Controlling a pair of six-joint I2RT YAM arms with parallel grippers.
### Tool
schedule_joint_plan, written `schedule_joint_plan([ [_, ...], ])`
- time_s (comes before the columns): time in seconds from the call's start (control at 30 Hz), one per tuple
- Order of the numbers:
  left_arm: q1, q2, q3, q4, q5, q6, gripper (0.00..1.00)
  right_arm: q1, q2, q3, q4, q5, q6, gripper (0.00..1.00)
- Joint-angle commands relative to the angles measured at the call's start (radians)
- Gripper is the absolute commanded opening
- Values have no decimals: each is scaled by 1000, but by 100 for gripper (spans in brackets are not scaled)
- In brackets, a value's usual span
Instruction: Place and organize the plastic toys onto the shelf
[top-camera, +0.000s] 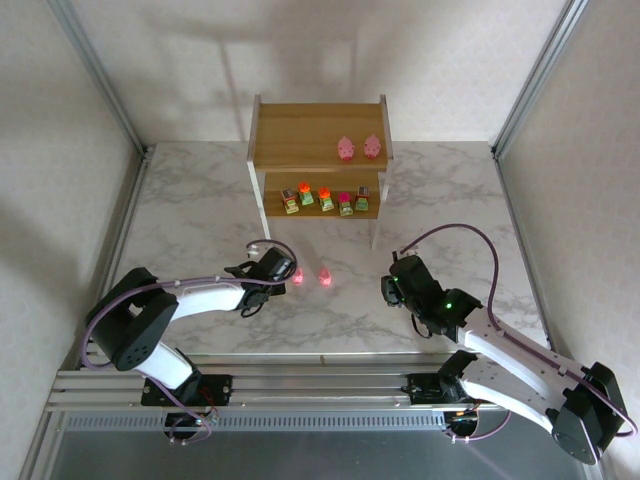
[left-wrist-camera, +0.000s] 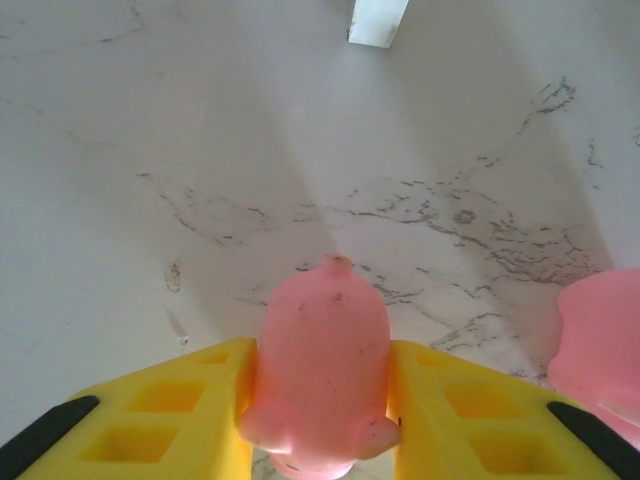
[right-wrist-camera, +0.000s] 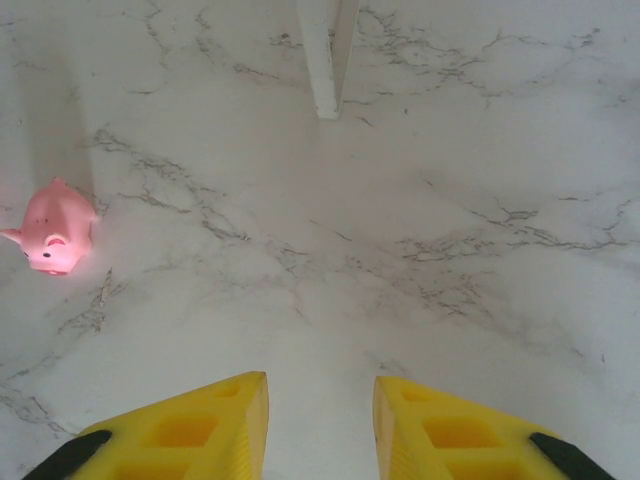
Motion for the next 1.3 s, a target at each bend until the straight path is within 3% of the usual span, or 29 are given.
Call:
schedule_joint_plan([
  [0.0, 3, -1, 31, -54, -30, 3, 34, -5, -14, -14, 11, 6, 8, 33],
  [0.33, -82, -127, 102, -184, -159, 9, 32, -5, -14, -16, 13, 9, 8, 32],
  [0.8, -179, -178, 362, -391, -251, 18, 29, -5, -46, -26, 11, 15, 11, 32],
  [1.27, -222, -94, 843, -576, -254, 105, 28, -5, -51, -29, 12, 16, 10, 32],
])
